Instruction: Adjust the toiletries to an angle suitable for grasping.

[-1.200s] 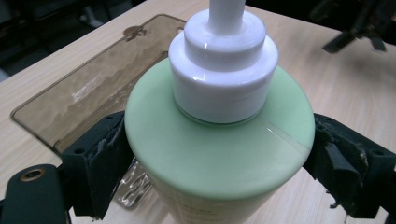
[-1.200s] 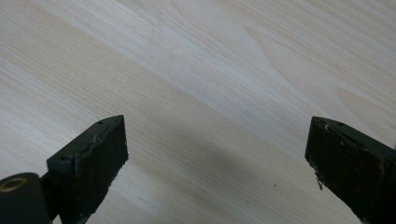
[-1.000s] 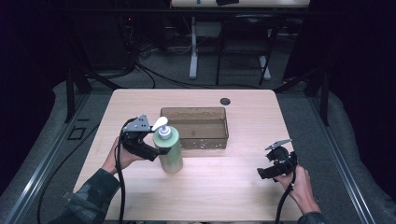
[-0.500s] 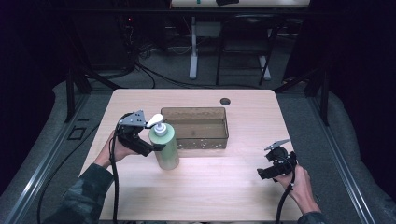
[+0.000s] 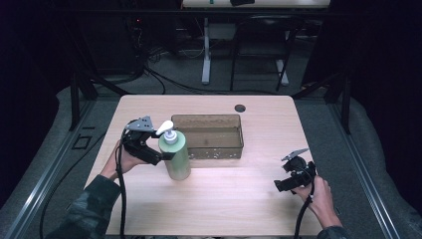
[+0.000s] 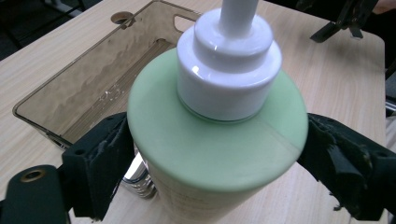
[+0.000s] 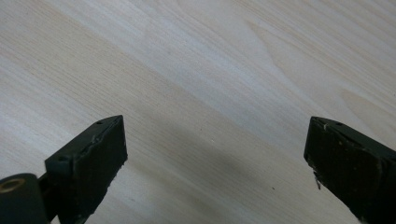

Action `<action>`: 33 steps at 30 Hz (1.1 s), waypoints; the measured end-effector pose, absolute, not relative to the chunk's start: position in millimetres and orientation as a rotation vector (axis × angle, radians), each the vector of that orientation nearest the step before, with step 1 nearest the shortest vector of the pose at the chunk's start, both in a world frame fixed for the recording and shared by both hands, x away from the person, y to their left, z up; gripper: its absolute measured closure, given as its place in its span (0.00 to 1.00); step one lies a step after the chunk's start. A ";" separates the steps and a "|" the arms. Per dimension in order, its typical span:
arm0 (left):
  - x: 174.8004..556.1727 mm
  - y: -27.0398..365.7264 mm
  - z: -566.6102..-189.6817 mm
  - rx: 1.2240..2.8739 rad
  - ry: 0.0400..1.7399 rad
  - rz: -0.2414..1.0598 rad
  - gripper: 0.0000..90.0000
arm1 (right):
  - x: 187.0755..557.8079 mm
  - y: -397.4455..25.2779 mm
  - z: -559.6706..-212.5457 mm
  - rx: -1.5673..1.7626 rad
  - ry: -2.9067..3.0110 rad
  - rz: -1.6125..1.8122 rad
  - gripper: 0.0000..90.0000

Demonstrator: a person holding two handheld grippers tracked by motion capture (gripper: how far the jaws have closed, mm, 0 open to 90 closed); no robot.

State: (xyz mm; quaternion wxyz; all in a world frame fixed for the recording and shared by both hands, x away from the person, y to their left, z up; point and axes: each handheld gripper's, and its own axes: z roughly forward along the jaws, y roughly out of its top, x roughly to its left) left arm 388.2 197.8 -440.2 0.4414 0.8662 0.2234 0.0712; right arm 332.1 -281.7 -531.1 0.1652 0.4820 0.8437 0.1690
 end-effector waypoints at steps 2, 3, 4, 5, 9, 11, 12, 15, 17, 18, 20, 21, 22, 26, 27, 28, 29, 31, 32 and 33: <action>386.1 198.6 -436.0 2.159 0.578 0.184 0.07 | 332.7 -281.6 -532.5 1.367 2.410 0.476 0.05; 385.7 199.2 -433.7 2.163 0.587 0.180 0.06 | 333.1 -281.7 -533.0 1.363 2.411 0.480 0.05; 384.3 199.9 -431.3 2.166 0.595 0.180 0.04 | 333.3 -281.8 -533.2 1.360 2.408 0.482 0.04; 384.3 199.9 -431.3 2.166 0.595 0.180 0.03 | 333.8 -281.9 -533.2 1.358 2.407 0.480 0.03; 380.3 202.6 -420.7 2.194 0.647 0.197 0.01 | 336.2 -280.5 -533.7 1.353 2.411 0.471 0.02; 378.6 203.6 -416.2 2.206 0.670 0.201 0.00 | 336.7 -280.1 -534.1 1.340 2.414 0.459 0.02; 378.0 203.7 -414.8 2.216 0.675 0.206 0.00 | 336.7 -280.1 -534.1 1.340 2.414 0.459 0.02; 374.0 203.0 -405.4 2.240 0.713 0.205 0.00 | 337.1 -279.5 -534.5 1.337 2.414 0.446 0.02; 372.7 202.6 -402.8 2.246 0.736 0.197 0.01 | 337.2 -280.6 -535.5 1.348 2.402 0.456 0.00; 371.9 202.2 -401.6 2.239 0.752 0.193 0.01 | 337.2 -280.6 -535.5 1.348 2.402 0.456 0.00; 369.0 200.7 -397.9 2.239 0.759 0.166 0.02 | 335.7 -282.4 -536.2 1.372 2.393 0.455 0.00; 368.0 199.8 -396.8 2.244 0.765 0.160 0.02 | 335.7 -282.9 -536.5 1.372 2.393 0.454 0.00; 366.0 197.2 -393.7 2.271 0.761 0.159 0.02 | 335.5 -283.4 -536.6 1.374 2.392 0.460 0.00; 365.3 194.8 -387.2 2.285 0.760 0.170 0.03 | 335.5 -282.1 -536.3 1.373 2.391 0.441 0.00; 365.8 194.1 -385.2 2.290 0.758 0.171 0.03 | 335.5 -282.1 -536.3 1.373 2.391 0.441 0.00; 366.2 193.0 -382.7 2.292 0.766 0.173 0.03 | 335.3 -281.6 -536.3 1.367 2.395 0.432 0.00; 366.6 192.1 -380.6 2.297 0.769 0.177 0.03 | 335.2 -281.4 -536.3 1.359 2.396 0.426 0.00; 367.2 189.7 -374.5 2.302 0.774 0.186 0.04 | 334.7 -281.0 -536.5 1.360 2.399 0.425 0.00; 367.2 189.7 -374.5 2.302 0.774 0.186 0.05 | 334.7 -281.0 -536.7 1.359 2.400 0.422 0.00; 367.6 188.9 -371.8 2.309 0.768 0.193 0.05 | 334.6 -280.9 -536.8 1.357 2.400 0.419 0.00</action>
